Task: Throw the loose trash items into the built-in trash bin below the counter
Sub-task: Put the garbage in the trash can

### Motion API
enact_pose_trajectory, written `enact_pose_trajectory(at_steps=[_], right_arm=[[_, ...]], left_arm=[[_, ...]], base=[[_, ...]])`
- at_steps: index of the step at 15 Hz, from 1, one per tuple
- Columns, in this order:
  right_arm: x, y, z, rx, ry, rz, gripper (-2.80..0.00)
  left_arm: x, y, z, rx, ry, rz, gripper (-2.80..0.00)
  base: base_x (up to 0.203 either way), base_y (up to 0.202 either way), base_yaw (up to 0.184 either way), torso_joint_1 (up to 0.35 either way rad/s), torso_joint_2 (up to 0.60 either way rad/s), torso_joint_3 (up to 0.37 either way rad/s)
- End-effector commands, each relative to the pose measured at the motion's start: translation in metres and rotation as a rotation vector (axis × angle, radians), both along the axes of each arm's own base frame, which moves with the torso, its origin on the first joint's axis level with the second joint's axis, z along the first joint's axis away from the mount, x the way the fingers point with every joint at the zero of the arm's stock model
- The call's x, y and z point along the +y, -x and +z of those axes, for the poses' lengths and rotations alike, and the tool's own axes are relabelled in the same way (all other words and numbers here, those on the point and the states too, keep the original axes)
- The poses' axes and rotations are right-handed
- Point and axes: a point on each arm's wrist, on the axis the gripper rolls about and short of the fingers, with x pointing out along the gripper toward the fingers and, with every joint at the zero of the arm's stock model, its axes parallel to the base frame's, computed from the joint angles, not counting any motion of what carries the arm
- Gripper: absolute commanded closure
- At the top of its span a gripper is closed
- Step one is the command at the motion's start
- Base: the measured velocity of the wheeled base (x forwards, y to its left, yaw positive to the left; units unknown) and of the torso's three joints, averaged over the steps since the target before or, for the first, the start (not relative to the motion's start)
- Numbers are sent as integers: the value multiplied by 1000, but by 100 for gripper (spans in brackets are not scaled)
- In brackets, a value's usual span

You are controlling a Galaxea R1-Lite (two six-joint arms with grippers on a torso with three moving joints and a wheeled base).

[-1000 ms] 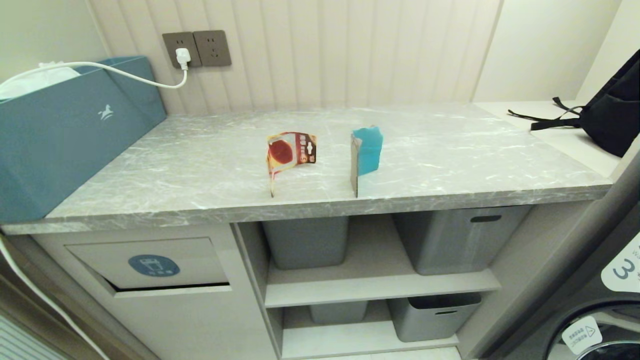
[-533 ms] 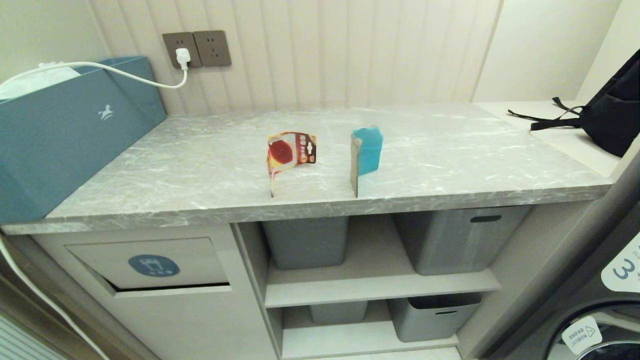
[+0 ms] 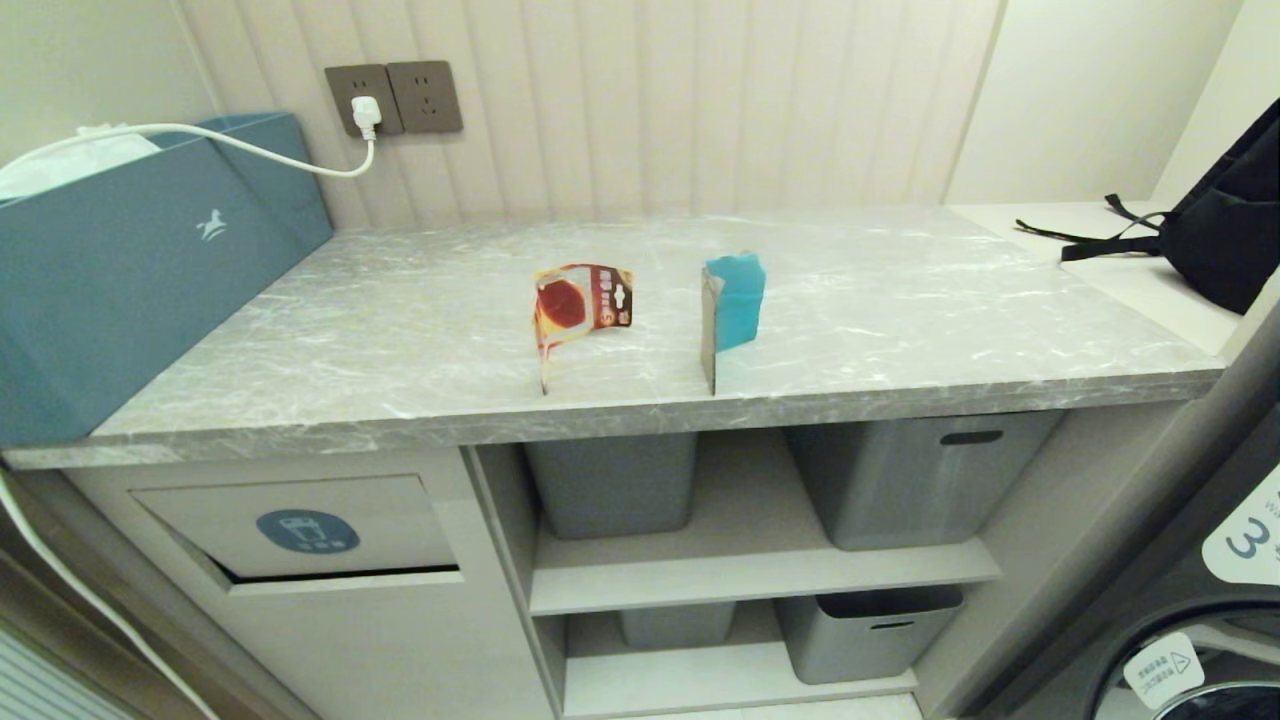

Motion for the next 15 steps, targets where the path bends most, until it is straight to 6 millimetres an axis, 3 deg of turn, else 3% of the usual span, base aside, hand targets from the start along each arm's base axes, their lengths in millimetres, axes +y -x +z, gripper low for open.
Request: enact_pose_trajectory(at_steps=[1,9,15], right_arm=[[0,0,0,-2,1,1,0],[0,0,0,-4,15,2,0],[0,0,0,-4,20,4,0]], left_arm=[[0,0,0,1,-1,0,0],[0,0,0,-1,-16,-2,0],[0,0,0,1,-33,-4,0]], base=[[0,0,0,0,0,0],[0,0,0,-3,8,7],[0,0,0,-163,403,236]])
